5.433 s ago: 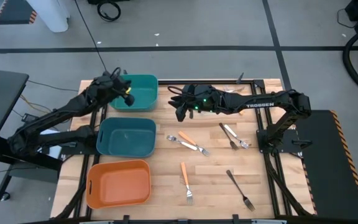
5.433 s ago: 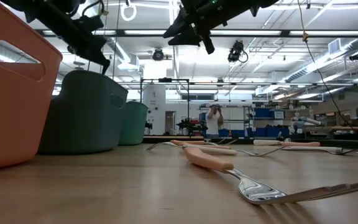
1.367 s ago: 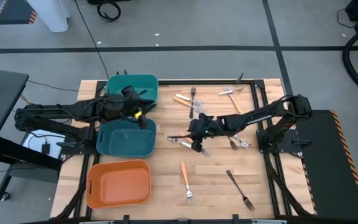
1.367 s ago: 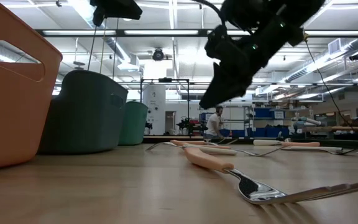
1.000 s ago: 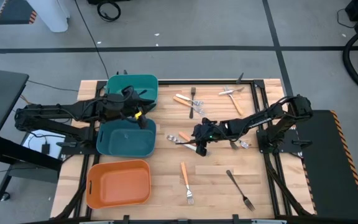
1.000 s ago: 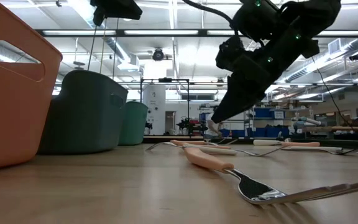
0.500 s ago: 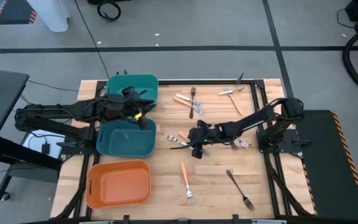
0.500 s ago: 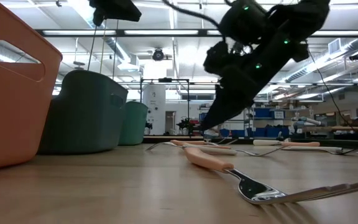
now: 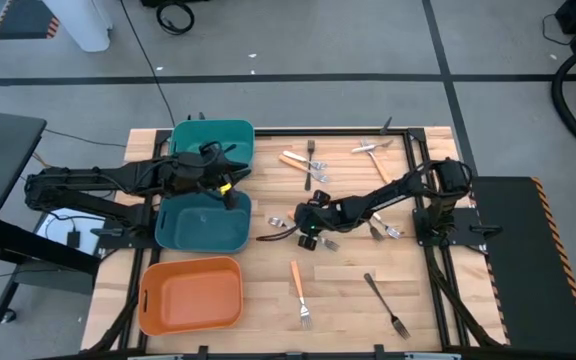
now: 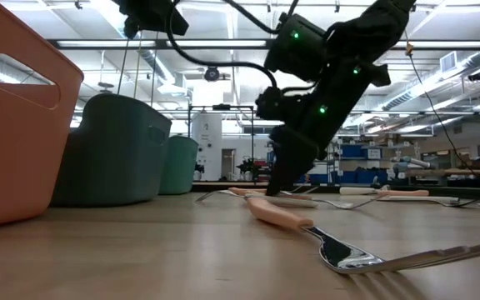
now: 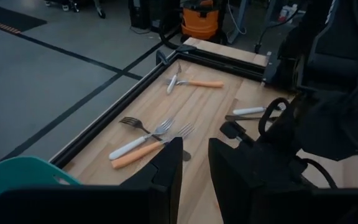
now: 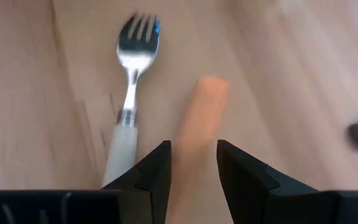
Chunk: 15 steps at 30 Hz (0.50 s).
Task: Sort silverware by color (type)
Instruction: Put the light orange fork into the blue bin
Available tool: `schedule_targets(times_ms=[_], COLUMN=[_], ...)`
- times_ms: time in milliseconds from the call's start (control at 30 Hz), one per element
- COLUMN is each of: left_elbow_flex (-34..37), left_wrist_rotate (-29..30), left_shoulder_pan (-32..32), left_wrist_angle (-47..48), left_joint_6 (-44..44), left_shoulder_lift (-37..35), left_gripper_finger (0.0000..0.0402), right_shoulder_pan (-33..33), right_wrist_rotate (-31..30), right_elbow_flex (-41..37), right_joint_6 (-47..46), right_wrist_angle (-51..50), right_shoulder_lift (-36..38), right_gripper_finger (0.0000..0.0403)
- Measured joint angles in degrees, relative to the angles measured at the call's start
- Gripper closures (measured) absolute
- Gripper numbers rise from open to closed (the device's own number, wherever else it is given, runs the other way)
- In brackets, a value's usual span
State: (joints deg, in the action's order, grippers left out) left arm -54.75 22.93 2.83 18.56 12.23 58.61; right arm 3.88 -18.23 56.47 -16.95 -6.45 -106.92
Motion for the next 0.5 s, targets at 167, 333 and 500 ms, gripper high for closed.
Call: schedule_targets(times_ms=[167,333,500], left_elbow_flex=[0.0,0.0,0.0], left_wrist_rotate=[0.0,0.0,0.0], left_shoulder_pan=[0.0,0.0,0.0], left_wrist_angle=[1.0,2.0,2.2], left_joint_6=[0.0,-1.3,-1.3], left_shoulder_lift=[0.0,0.0,0.0], left_gripper_finger=[0.0315,0.0315,0.0315], right_shoulder_pan=[-0.6,-0.5,-1.7], right_wrist_rotate=[5.1,2.7,4.1], right_elbow_flex=[0.2,0.2,0.2], right_joint_6=[-3.8,-5.8,-8.9], right_wrist_angle=[-0.8,-1.9,-2.2], right_shoulder_lift=[-1.4,-1.5,-2.2], right_gripper_finger=[0.0267,0.0267,0.0296])
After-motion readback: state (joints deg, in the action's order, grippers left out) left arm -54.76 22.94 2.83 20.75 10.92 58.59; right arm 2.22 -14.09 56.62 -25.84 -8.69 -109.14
